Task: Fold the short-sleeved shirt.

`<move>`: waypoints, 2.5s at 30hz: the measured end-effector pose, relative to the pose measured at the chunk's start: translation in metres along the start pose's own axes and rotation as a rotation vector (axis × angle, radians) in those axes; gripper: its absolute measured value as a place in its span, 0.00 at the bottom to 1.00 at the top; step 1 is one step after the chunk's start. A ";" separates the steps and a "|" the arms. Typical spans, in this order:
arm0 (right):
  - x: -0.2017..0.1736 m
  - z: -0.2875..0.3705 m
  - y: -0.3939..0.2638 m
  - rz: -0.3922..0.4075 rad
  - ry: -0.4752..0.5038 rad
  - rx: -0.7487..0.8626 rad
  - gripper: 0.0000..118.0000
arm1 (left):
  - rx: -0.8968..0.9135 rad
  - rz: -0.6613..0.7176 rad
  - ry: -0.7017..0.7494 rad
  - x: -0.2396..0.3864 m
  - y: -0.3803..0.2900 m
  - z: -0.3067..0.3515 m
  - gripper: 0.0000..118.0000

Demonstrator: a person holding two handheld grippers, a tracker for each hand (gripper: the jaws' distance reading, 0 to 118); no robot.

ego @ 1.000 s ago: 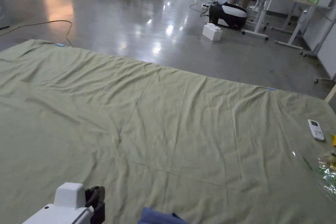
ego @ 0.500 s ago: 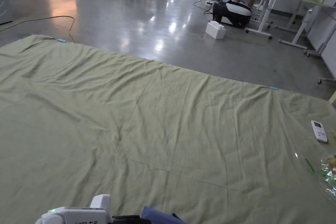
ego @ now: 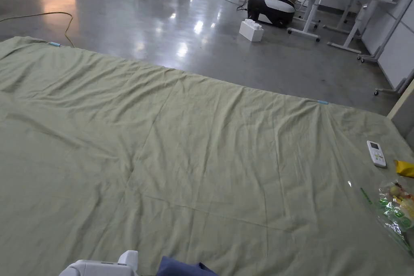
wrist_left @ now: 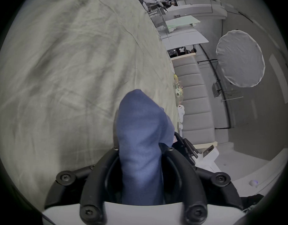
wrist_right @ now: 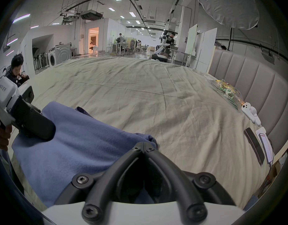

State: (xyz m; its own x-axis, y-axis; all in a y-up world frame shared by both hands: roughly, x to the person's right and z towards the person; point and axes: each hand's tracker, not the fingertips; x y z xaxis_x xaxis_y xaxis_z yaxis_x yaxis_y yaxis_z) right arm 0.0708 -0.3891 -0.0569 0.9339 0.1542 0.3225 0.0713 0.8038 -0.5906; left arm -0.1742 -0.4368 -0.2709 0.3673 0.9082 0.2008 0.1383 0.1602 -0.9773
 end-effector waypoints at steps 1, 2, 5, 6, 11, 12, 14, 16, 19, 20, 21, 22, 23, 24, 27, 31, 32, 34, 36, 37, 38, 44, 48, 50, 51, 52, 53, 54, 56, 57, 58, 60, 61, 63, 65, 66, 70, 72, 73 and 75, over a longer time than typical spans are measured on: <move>0.000 0.000 0.000 0.005 0.005 0.001 0.01 | 0.003 -0.008 0.006 -0.001 -0.003 0.001 0.23; 0.001 0.000 0.001 0.009 0.009 0.004 0.01 | 0.005 -0.013 0.003 -0.001 -0.006 0.004 0.21; 0.001 -0.002 0.002 0.024 0.015 0.007 0.01 | 0.041 -0.013 -0.047 0.001 -0.008 0.010 0.19; 0.001 -0.002 0.002 0.028 0.015 0.008 0.01 | 0.054 -0.011 -0.067 0.002 -0.010 0.013 0.19; 0.002 0.001 0.015 0.025 0.027 0.033 0.01 | 0.079 0.022 -0.101 0.014 -0.012 0.028 0.18; 0.003 0.004 0.021 0.023 0.025 0.045 0.01 | 0.087 0.026 -0.106 0.016 -0.010 0.035 0.18; 0.007 0.008 0.035 0.021 0.022 0.069 0.01 | 0.113 0.044 -0.116 0.016 -0.004 0.051 0.18; 0.014 0.012 0.053 0.009 0.017 0.107 0.01 | 0.142 0.049 -0.115 0.019 0.005 0.076 0.18; 0.025 0.016 0.085 0.005 0.006 0.172 0.01 | 0.177 0.029 -0.084 0.018 0.024 0.122 0.18; 0.028 0.017 0.094 0.003 0.004 0.188 0.01 | 0.184 0.012 -0.068 0.018 0.030 0.135 0.18; 0.033 0.019 0.106 -0.003 0.000 0.211 0.01 | 0.196 -0.002 -0.048 0.018 0.038 0.154 0.18; 0.037 0.021 0.118 -0.010 -0.008 0.238 0.01 | 0.212 -0.010 -0.029 0.016 0.046 0.173 0.18; 0.041 0.023 0.129 -0.013 -0.014 0.261 0.01 | 0.220 -0.015 -0.026 0.014 0.053 0.190 0.18; 0.046 0.024 0.140 -0.017 -0.025 0.282 0.01 | 0.240 -0.019 -0.010 0.012 0.061 0.211 0.18; 0.061 0.028 0.169 -0.036 -0.052 0.334 0.01 | 0.267 0.003 0.032 -0.002 0.084 0.267 0.18; 0.077 0.030 0.193 -0.039 -0.091 0.381 0.01 | 0.292 -0.001 0.179 -0.008 0.102 0.330 0.18; 0.081 0.030 0.196 -0.045 -0.099 0.388 0.01 | 0.288 -0.005 0.207 -0.011 0.106 0.346 0.18; 0.086 0.032 0.200 -0.050 -0.116 0.394 0.01 | 0.285 0.016 0.250 -0.010 0.111 0.369 0.18; 0.090 0.033 0.200 -0.053 -0.127 0.396 0.01 | 0.291 0.006 0.341 -0.008 0.116 0.391 0.18; 0.091 0.034 0.199 -0.054 -0.129 0.393 0.01 | 0.301 -0.001 0.395 -0.007 0.118 0.401 0.18; 0.092 0.034 0.197 -0.063 -0.132 0.381 0.01 | 0.306 0.007 0.424 -0.010 0.124 0.413 0.18; 0.093 0.030 0.183 -0.060 -0.146 0.343 0.01 | 0.218 -0.029 0.637 -0.001 0.131 0.438 0.18; 0.089 0.027 0.178 -0.062 -0.138 0.327 0.01 | 0.245 0.018 0.809 -0.010 0.131 0.429 0.22; 0.086 0.027 0.177 -0.057 -0.131 0.324 0.01 | 0.268 -0.010 0.878 -0.010 0.125 0.418 0.34; 0.086 0.027 0.177 -0.055 -0.128 0.323 0.01 | 0.262 -0.020 0.925 -0.011 0.123 0.412 0.38; 0.086 0.026 0.177 -0.054 -0.125 0.322 0.01 | 0.262 -0.016 0.979 -0.011 0.121 0.407 0.45; 0.087 0.025 0.176 -0.055 -0.122 0.321 0.01 | 0.264 -0.008 1.029 -0.010 0.119 0.402 0.54; 0.087 0.025 0.175 -0.055 -0.120 0.320 0.01 | 0.246 -0.019 1.089 -0.017 0.122 0.404 0.57; 0.087 0.026 0.173 -0.056 -0.112 0.320 0.01 | 0.257 -0.033 1.175 -0.013 0.119 0.399 0.59; 0.088 0.027 0.172 -0.057 -0.109 0.321 0.01 | 0.283 -0.050 1.185 -0.009 0.117 0.397 0.59; 0.088 0.028 0.171 -0.057 -0.105 0.321 0.01 | 0.313 -0.056 1.201 -0.012 0.120 0.402 0.59; 0.088 0.029 0.168 -0.055 -0.101 0.321 0.01 | 0.359 -0.075 1.247 -0.002 0.120 0.400 0.60; 0.088 0.030 0.166 -0.057 -0.096 0.319 0.01 | 0.396 -0.108 1.266 0.006 0.119 0.397 0.60; 0.087 0.032 0.162 -0.070 -0.078 0.306 0.01 | 0.448 -0.177 1.351 0.019 0.118 0.390 0.60; 0.086 0.035 0.158 -0.065 -0.076 0.318 0.01 | 0.528 -0.268 1.372 0.033 0.115 0.378 0.60; 0.085 0.036 0.156 -0.069 -0.069 0.320 0.01 | 0.534 -0.321 1.364 0.040 0.112 0.364 0.60; 0.080 0.038 0.152 -0.072 -0.062 0.333 0.01 | 0.549 -0.503 1.293 0.070 0.095 0.300 0.60; 0.079 0.039 0.153 -0.073 -0.061 0.348 0.01 | 0.578 -0.569 1.206 0.088 0.086 0.268 0.60; 0.080 0.039 0.153 -0.088 -0.056 0.351 0.01 | 0.590 -0.606 1.177 0.100 0.083 0.250 0.60; 0.079 0.039 0.155 -0.101 -0.065 0.359 0.01 | 0.677 -0.666 1.116 0.122 0.074 0.218 0.60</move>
State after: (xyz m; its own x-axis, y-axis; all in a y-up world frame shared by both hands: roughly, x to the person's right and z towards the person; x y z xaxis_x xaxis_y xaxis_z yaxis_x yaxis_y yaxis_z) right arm 0.1422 -0.2303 -0.0938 0.9036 0.0910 0.4185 0.0235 0.9652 -0.2605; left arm -0.3196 -0.2303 -0.3331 0.9592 -0.1190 0.2563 0.2304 0.8545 -0.4656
